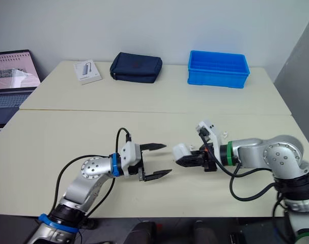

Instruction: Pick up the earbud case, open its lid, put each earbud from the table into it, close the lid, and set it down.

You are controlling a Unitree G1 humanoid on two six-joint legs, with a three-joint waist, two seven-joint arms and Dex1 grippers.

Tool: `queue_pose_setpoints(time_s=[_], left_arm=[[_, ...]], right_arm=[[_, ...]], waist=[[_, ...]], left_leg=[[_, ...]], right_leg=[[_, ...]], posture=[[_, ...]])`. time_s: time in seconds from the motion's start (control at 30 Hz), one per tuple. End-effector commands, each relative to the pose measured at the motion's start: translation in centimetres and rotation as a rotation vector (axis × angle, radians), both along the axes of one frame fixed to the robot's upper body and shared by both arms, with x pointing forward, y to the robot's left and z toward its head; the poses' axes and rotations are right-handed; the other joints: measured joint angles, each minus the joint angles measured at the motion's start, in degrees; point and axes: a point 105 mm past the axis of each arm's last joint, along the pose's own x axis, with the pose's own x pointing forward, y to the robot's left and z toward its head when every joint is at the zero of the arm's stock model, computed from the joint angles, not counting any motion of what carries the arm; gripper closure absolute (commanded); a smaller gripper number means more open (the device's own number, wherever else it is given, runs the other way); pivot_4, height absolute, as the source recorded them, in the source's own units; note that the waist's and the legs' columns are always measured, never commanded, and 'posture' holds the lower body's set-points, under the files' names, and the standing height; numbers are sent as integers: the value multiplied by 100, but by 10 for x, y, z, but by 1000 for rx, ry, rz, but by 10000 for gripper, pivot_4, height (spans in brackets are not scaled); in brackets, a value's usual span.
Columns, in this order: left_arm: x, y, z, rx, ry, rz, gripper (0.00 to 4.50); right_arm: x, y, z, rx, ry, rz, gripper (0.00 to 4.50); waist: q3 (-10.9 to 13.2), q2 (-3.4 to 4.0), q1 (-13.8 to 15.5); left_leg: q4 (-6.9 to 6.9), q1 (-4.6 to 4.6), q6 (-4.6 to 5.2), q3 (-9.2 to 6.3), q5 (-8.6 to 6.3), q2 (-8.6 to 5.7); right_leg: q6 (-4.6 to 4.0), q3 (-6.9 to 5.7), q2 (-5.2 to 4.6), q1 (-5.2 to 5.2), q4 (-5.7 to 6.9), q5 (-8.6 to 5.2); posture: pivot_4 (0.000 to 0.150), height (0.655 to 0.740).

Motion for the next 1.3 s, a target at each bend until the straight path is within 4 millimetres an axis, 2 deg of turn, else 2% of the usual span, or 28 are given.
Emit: queue_pose_setpoints(time_s=[0.03,0.17,0.37,0.83,0.93,1.23,1.27,1.3], left_arm=[[-11,-16,27,8,37,-81,0],[-10,-34,42,89,-9,-111,0],[-15,-55,53,163,-106,-184,0],[-9,-68,53,162,-146,-203,0],[-8,-68,53,156,-144,-212,5894],[-12,-75,49,144,-119,-240,34840],[-12,-75,48,145,-118,-240,37059],[-12,-74,48,147,-117,-240,37163]], right_arm=[[0,1,3,-162,-221,192,36880],[1,-3,-5,-311,-358,334,36880],[3,3,1,-354,-430,413,36880],[3,13,6,-349,-445,441,36880],[3,14,6,-348,-444,444,36880],[2,18,7,-328,-441,450,36880],[2,18,7,-327,-440,451,36881],[2,19,7,-326,-440,451,36881]], waist=[[1,0,-3],[1,-1,-3],[2,-2,-6],[2,-2,-6],[2,-2,-6],[2,-2,-6],[2,-2,-6],[2,-2,-7]], left_leg=[[-2,-7,0,0,0,0],[-5,-14,-1,5,0,0],[-2,-14,-2,11,1,-1],[2,-13,-3,18,1,-4],[2,-13,-3,17,1,-4],[4,-13,-3,21,1,-5],[5,-13,-3,21,1,-5],[5,-12,-3,22,1,-5]], right_leg=[[0,0,0,-9,0,0],[5,2,2,-18,0,-3],[6,11,1,-21,5,-3],[5,21,-1,-30,21,-3],[5,21,-1,-30,25,-3],[4,26,-1,-31,27,-2],[4,27,-1,-31,26,-2],[4,28,-1,-31,27,-2]], posture=[[1500,7218],[1500,7218],[1500,7218],[1500,7218],[1500,7218],[1500,7218],[1500,7218],[1500,7218]])
